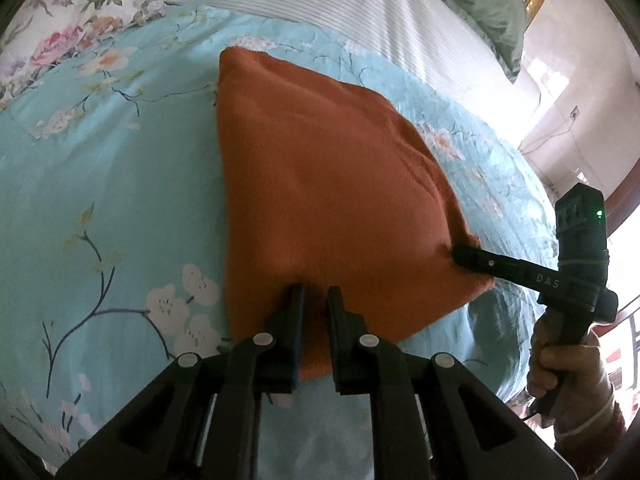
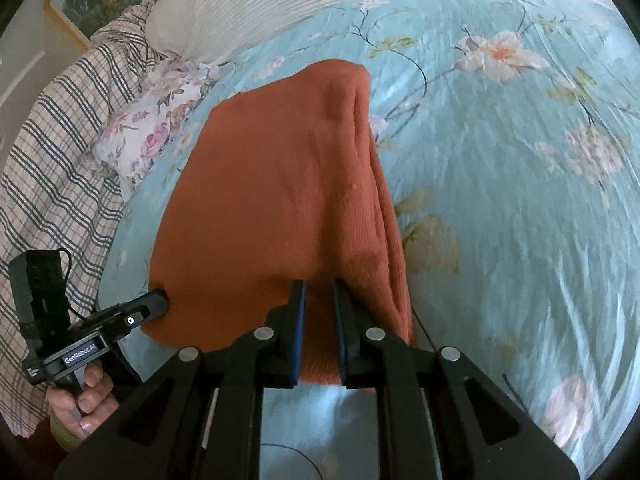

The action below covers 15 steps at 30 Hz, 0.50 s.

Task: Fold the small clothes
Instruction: 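Open both grippers and lift them away from the folded sweater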

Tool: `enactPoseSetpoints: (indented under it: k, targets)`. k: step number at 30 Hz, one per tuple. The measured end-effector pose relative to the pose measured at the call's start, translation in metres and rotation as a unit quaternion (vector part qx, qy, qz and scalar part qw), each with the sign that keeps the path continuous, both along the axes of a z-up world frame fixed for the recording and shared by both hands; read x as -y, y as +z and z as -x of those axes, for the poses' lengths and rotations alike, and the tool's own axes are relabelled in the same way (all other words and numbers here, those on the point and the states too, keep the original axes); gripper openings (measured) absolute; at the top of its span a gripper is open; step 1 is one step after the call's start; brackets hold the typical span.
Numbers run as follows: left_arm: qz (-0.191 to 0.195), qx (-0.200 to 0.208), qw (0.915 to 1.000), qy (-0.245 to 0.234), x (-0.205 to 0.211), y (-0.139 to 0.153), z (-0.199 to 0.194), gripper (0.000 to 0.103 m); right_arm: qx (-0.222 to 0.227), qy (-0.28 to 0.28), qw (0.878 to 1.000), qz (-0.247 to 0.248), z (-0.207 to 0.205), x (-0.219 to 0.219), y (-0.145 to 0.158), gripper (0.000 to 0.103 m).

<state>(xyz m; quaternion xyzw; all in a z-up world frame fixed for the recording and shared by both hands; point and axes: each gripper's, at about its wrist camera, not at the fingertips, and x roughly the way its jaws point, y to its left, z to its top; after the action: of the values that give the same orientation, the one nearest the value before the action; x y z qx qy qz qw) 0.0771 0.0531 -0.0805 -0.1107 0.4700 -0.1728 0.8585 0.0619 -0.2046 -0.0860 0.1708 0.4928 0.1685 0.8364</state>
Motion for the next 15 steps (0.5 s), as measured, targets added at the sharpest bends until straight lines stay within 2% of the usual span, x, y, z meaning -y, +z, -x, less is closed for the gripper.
enactPoseSetpoints:
  k: [4, 5, 6, 7, 9, 11, 12, 13, 15]
  targets:
    - [0.008, -0.003, 0.9999, 0.011, -0.005, -0.001, 0.010, 0.011, 0.005, -0.005, 1.000, 0.008, 0.014, 0.001, 0.004, 0.015]
    - [0.007, -0.003, 0.9999, 0.012, -0.005, 0.000, 0.010, 0.012, 0.010, -0.007, 1.000, 0.011, 0.018, 0.002, 0.007, 0.017]
    - [0.004, -0.002, 0.9999, 0.013, -0.006, 0.001, 0.014, 0.013, 0.014, -0.008, 1.000, 0.014, 0.022, 0.001, 0.010, 0.024]
    - [0.002, 0.000, 0.9999, 0.014, -0.007, 0.003, 0.018, 0.018, 0.018, -0.009, 1.000, 0.015, 0.026, 0.002, 0.013, 0.030]
    - [0.002, 0.004, 0.9998, 0.018, -0.009, 0.007, 0.027, 0.032, 0.033, -0.010, 0.999, 0.023, 0.036, 0.001, 0.021, 0.051]
    - [0.001, 0.006, 0.9997, 0.024, -0.011, 0.012, 0.037, 0.064, 0.053, -0.011, 0.997, 0.051, 0.047, -0.004, 0.030, 0.061]
    - [-0.006, 0.008, 0.9994, 0.033, -0.012, 0.014, 0.043, 0.070, 0.058, -0.011, 0.996, 0.063, 0.050, -0.005, 0.033, 0.069]
    - [-0.017, 0.012, 0.9988, 0.045, -0.013, 0.015, 0.049, 0.075, 0.062, -0.010, 0.995, 0.072, 0.053, -0.006, 0.034, 0.074]
    - [-0.031, 0.012, 0.9982, 0.049, -0.016, 0.015, 0.059, 0.075, 0.068, -0.006, 0.994, 0.089, 0.061, -0.007, 0.036, 0.079]
